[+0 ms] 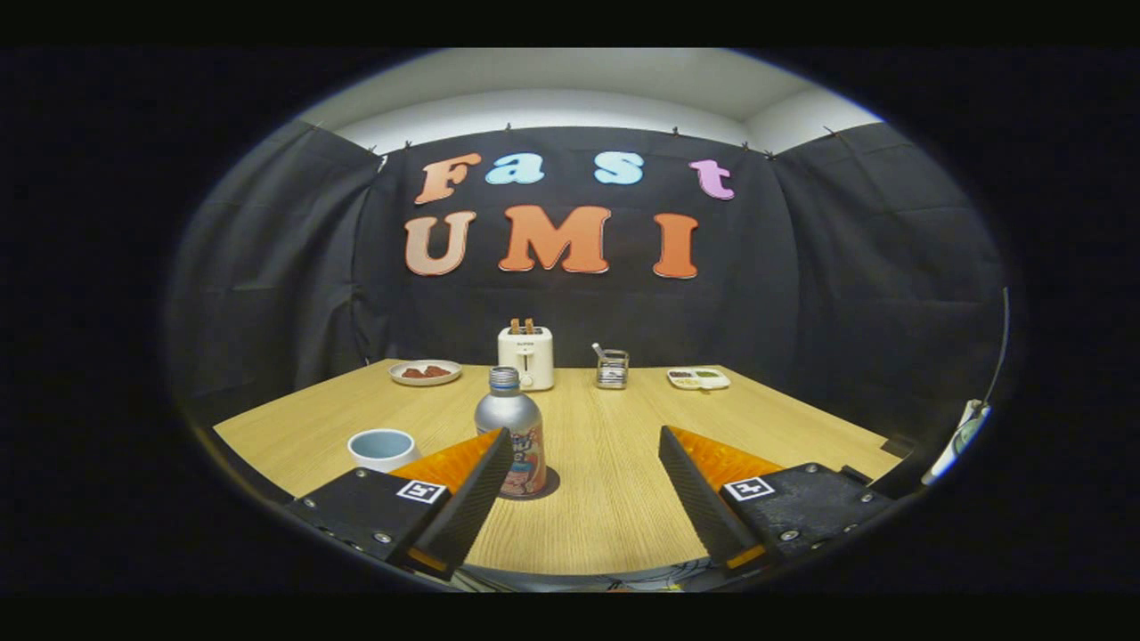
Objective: Take the bottle from table, then pour the juice into the cup, finally place the bottle on the coaster
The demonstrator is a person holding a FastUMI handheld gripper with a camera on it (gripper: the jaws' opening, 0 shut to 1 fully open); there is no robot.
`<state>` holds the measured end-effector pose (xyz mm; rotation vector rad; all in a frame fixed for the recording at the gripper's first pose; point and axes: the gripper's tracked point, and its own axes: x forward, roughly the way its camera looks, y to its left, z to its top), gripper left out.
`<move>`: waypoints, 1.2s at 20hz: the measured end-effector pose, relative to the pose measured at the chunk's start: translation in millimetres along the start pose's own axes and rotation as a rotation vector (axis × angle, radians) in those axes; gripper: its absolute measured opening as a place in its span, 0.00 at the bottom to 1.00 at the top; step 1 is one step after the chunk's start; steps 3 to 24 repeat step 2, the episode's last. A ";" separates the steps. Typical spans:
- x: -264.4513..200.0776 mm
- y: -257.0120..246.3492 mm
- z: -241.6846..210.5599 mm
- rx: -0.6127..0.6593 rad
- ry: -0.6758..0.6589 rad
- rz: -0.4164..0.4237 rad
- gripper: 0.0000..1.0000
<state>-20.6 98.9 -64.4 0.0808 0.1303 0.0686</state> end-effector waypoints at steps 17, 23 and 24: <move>-0.9 -0.4 0.1 0.008 -0.002 0.000 0.97; -0.9 -0.4 0.1 0.008 -0.002 0.000 0.97; -0.9 -0.4 0.1 0.008 -0.002 0.000 0.97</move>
